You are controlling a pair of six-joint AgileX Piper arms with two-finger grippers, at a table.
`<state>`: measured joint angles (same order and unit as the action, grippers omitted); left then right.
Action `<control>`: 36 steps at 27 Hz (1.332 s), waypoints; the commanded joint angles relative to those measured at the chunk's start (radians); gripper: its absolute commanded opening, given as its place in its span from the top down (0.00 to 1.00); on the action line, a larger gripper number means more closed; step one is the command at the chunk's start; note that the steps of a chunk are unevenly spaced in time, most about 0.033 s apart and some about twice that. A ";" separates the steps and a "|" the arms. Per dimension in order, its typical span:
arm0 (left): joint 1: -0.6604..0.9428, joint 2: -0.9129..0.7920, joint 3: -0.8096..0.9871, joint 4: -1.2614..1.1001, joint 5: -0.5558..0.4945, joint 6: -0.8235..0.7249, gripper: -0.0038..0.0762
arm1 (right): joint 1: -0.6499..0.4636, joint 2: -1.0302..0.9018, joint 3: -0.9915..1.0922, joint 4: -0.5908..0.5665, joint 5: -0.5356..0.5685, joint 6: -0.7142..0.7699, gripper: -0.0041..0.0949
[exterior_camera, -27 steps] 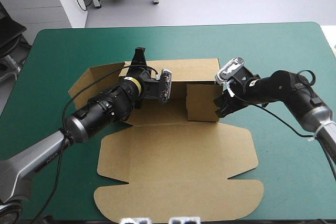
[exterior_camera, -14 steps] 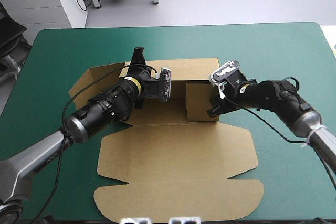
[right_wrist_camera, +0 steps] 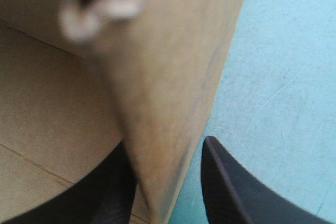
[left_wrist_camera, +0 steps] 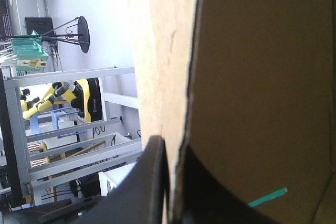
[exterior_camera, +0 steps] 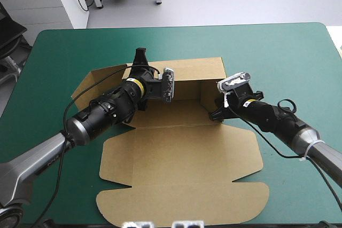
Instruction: Fold the box
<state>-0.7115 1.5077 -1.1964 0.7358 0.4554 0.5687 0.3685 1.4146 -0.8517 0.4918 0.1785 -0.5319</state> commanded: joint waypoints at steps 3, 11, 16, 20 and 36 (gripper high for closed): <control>-0.011 -0.027 -0.017 -0.033 -0.039 -0.014 0.96 | 0.015 -0.032 -0.027 0.023 -0.090 0.000 0.81; -0.054 -0.038 -0.017 -0.016 -0.025 -0.019 0.94 | 0.013 -0.034 -0.029 0.065 -0.121 0.019 0.97; -0.107 -0.045 -0.017 0.030 0.042 -0.019 0.82 | 0.013 -0.023 -0.036 0.065 -0.133 0.019 0.97; -0.132 -0.054 -0.017 0.030 0.083 -0.019 0.65 | 0.013 0.006 -0.039 0.072 -0.169 0.026 0.97; -0.258 -0.122 -0.017 0.014 0.114 -0.130 0.51 | 0.013 0.117 -0.080 0.107 -0.343 0.008 0.97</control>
<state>-0.9312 1.4334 -1.1855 0.7345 0.5754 0.4825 0.3857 1.5441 -0.8873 0.5845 -0.0865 -0.5197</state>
